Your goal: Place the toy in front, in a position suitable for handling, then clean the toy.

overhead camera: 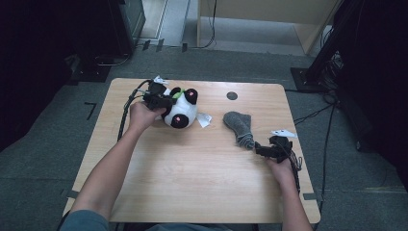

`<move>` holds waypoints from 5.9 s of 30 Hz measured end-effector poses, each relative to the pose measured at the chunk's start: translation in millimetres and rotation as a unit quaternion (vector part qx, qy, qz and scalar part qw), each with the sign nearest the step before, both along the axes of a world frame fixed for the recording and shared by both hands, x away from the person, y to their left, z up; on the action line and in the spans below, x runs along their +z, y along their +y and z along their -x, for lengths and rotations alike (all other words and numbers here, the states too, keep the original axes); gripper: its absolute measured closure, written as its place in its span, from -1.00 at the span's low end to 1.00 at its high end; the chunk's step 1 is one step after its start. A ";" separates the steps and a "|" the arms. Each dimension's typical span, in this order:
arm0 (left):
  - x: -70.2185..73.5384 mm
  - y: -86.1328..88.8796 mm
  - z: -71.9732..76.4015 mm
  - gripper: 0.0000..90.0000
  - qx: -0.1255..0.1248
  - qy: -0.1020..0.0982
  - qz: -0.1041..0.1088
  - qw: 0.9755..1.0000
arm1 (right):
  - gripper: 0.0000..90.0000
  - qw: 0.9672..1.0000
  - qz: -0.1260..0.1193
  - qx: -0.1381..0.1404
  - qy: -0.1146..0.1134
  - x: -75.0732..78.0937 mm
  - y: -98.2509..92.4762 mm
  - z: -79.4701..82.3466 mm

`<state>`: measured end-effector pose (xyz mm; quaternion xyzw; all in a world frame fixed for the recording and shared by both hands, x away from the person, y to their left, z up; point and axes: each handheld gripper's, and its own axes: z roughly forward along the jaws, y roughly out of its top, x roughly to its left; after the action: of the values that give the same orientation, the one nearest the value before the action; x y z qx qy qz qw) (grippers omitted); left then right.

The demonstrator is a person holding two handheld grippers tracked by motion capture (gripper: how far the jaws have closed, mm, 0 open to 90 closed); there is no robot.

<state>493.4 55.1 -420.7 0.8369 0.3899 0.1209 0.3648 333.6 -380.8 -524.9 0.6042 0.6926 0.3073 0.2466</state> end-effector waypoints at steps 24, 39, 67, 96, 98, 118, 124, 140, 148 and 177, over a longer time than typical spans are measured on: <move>49.4 -13.7 37.7 0.71 0.024 0.035 -0.009 0.999 | -0.84 1.000 -0.002 -0.004 0.000 0.1 0.8 -1.9; 35.0 -21.8 111.9 0.71 0.022 0.041 0.028 0.999 | -0.60 1.000 -0.006 0.005 0.005 7.2 1.3 -4.8; -2.5 -48.1 172.5 0.67 0.025 0.066 0.088 0.994 | -0.32 0.996 -0.044 0.031 -0.064 65.3 37.8 -3.6; 3.6 1.3 172.7 -0.23 -0.062 -0.018 0.094 0.994 | -0.16 0.993 -0.030 0.103 0.049 38.4 68.5 -58.6; 3.2 8.0 172.1 -0.25 -0.058 -0.016 0.094 0.994 | -0.08 0.993 -0.022 0.102 0.050 37.5 67.8 -60.0; -21.2 71.0 175.4 -0.35 -0.049 -0.010 0.096 0.994 | 0.64 0.989 -0.030 0.122 0.082 31.3 69.6 -78.7; -28.7 75.2 169.7 -0.36 -0.042 0.008 0.102 0.994 | 0.66 0.988 -0.042 0.121 0.091 33.5 69.4 -79.2; -41.0 64.8 164.1 -0.45 -0.064 -0.012 0.096 0.993 | 0.68 0.983 -0.093 0.150 0.054 69.1 74.2 -63.6; -50.1 64.7 157.5 -0.67 -0.065 0.009 0.105 0.992 | 0.67 0.983 -0.095 0.152 0.042 79.1 72.0 -58.6; -78.2 65.0 147.6 -0.30 -0.099 0.060 0.157 0.981 | 0.66 0.973 -0.108 0.205 -0.006 129.3 100.9 -34.7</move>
<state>345.8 120.1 -498.9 0.8094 0.3401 -0.0293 0.4777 368.3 -279.9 -395.6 0.4709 0.7629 0.4274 0.1162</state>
